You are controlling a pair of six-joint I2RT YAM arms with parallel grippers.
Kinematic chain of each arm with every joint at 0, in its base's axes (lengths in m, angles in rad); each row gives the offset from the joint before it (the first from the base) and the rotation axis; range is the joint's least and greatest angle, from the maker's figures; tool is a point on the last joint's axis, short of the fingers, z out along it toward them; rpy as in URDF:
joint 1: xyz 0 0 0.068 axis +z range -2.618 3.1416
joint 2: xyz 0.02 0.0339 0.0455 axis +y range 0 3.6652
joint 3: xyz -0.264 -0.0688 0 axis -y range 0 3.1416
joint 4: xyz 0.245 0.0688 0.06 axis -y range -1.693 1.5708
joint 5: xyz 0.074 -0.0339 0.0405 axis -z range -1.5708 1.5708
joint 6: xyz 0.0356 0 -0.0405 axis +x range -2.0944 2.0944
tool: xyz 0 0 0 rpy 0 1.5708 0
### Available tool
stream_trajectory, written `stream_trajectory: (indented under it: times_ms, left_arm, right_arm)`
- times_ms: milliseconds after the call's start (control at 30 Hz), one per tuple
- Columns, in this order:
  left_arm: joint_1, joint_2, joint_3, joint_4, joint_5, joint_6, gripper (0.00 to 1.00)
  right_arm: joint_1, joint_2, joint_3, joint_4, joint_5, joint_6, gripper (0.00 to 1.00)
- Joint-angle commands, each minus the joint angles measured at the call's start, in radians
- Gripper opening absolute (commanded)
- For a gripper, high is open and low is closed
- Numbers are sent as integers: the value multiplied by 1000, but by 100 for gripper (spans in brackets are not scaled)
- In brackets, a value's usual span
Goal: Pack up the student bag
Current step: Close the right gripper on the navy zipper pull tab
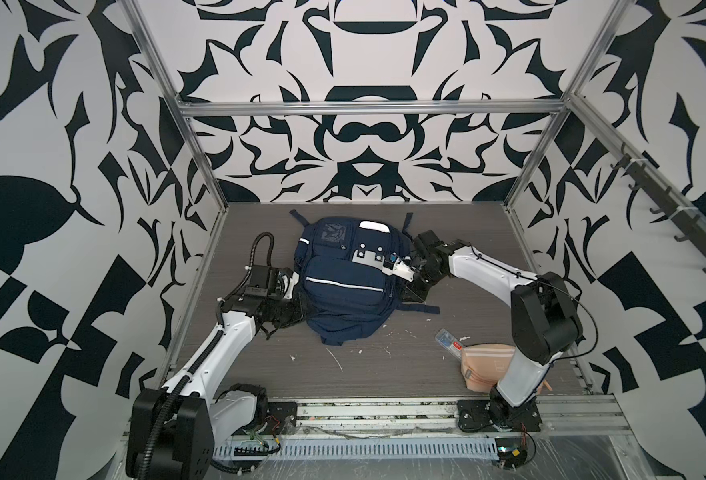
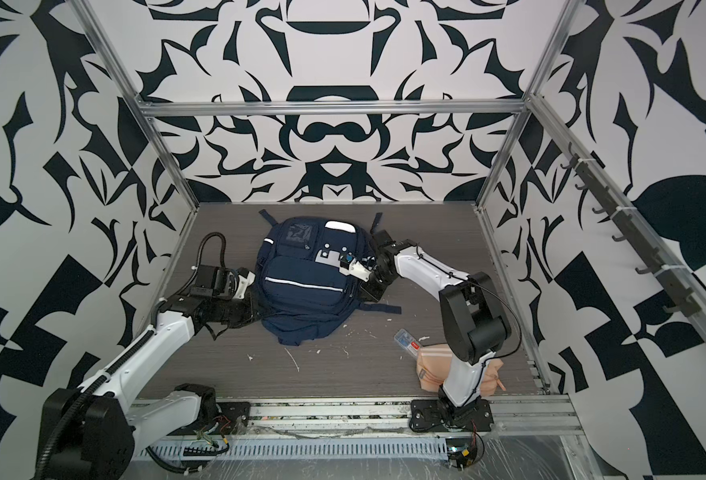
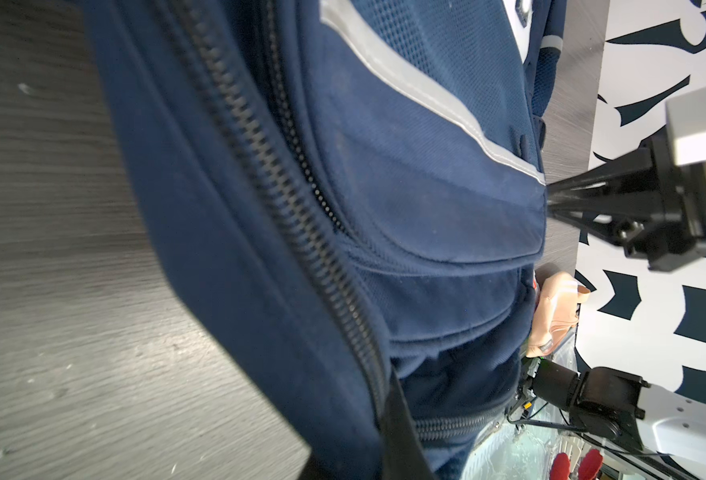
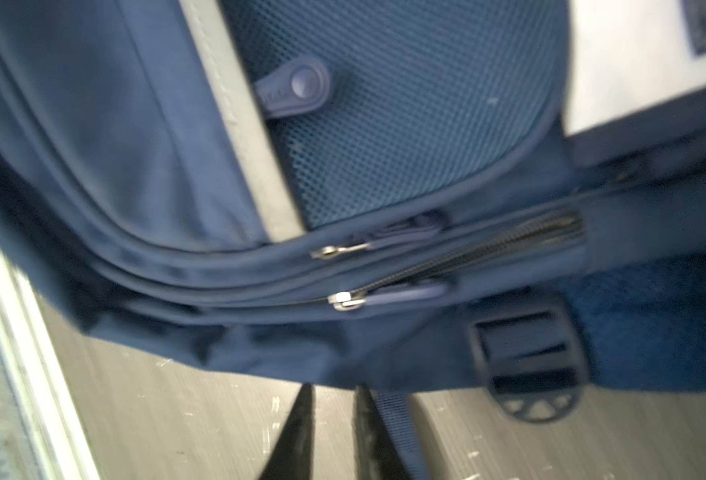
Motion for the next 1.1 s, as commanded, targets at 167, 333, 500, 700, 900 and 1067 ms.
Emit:
stream_trajectory:
  times_ms: [167,333,500,700,900,1067]
  left_arm:
    - [-2,-1,-30,78,85,0,0]
    - [-2,-17,-23,36,93,21,0]
    - [-2,-6,-8,5,101,31,0]
    - [-2,-2,14,-14,95,34,0]
    - [-1,-11,2,-4,98,20,0]
    - [-3,-11,-6,8,102,9,0]
  right_arm:
    - [-3,23,93,29,-35,-49,62]
    - [-14,100,163,13,-46,-96,61]
    - [-35,173,257,-59,-84,-150,59]
    - [-35,160,194,1,-124,-160,57]
    - [-33,179,172,-14,-164,-167,57]
    - [-26,222,199,-33,-171,-166,56]
